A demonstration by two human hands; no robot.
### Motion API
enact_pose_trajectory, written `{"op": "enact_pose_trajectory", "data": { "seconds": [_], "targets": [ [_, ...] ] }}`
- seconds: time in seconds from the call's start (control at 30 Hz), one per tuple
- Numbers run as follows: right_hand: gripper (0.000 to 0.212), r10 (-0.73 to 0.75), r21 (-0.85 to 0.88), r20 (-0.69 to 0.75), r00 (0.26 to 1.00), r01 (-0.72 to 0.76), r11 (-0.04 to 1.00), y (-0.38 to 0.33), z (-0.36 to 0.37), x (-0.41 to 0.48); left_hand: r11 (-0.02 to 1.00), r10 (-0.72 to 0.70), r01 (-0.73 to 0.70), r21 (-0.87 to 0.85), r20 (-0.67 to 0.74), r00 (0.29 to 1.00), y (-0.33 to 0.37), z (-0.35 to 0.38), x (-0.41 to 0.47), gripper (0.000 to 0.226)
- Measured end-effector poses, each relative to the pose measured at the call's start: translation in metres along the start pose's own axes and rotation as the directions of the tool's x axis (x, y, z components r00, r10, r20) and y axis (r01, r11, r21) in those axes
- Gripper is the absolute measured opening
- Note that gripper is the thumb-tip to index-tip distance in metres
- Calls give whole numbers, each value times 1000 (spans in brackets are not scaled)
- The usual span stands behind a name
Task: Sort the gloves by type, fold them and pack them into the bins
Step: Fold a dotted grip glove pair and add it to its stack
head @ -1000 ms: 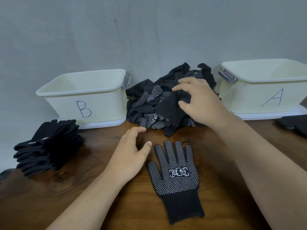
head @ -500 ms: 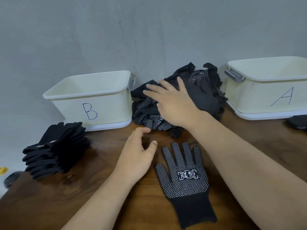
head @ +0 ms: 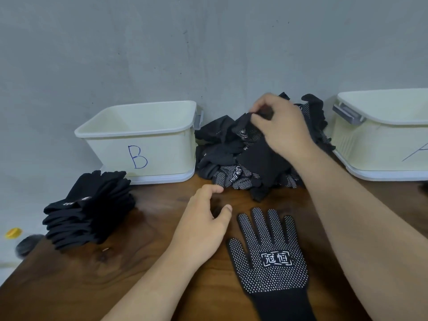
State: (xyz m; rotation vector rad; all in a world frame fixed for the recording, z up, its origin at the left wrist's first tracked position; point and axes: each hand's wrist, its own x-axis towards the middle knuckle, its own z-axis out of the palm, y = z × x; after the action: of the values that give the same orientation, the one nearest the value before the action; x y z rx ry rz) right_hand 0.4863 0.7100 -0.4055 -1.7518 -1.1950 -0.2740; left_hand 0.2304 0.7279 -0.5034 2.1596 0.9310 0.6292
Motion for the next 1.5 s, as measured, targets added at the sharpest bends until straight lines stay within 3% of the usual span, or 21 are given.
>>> {"op": "enact_pose_trajectory", "data": {
  "seconds": [0.07,0.37,0.47,0.57,0.63,0.73,0.8,0.93,1.0,1.07,1.23,1.3,1.4,1.5],
  "targets": [
    [6,40,148,29,999,-44,988,-6,-15,0,1000,-1,1,4,3,1000,1,-1,0,37],
    [11,-107,212,63,992,92,973,-54,-51,-2,997,-1,-3,-80,-51,999,-2,1,1,34],
    [15,-125,232,135,983,91,969,-62,-55,-4,953,-51,-10,-301,-193,980,-3,1,6,21],
    [16,-150,215,241,959,98,972,-66,-56,-9,801,-172,-58,-595,-323,931,4,-5,7,18],
    [15,-173,174,346,922,118,978,-67,-58,-14,728,-208,-105,-678,-363,908,9,-9,5,15],
    [9,-167,196,516,840,73,978,-70,-57,-21,754,-124,-185,-630,-413,902,15,-13,-3,32],
    [16,-164,270,583,796,1,963,-75,-56,-25,782,22,-293,-551,-446,895,17,-14,-9,51],
    [30,-217,273,692,689,28,962,-90,-58,-36,814,255,-442,-376,-453,854,23,-17,-17,71],
    [34,-237,277,735,635,38,960,-95,-57,-40,816,268,-436,-379,-422,866,24,-15,-19,70],
    [36,-243,293,752,613,19,956,-98,-55,-45,832,193,-361,-422,-391,900,28,-13,-20,60],
    [49,-223,299,754,618,-21,954,-97,-58,-45,813,116,-328,-482,-418,901,32,-17,-19,11],
    [57,-204,254,753,626,11,967,-91,-61,-43,785,67,-316,-533,-433,899,34,-18,-19,14],
    [40,-175,251,760,626,-35,967,-81,-65,-39,763,29,-294,-576,-423,906,38,-17,-19,18],
    [22,-121,429,657,744,-237,872,-77,-63,-37,769,60,-286,-571,-382,922,35,-16,-19,25]
  ]
}}
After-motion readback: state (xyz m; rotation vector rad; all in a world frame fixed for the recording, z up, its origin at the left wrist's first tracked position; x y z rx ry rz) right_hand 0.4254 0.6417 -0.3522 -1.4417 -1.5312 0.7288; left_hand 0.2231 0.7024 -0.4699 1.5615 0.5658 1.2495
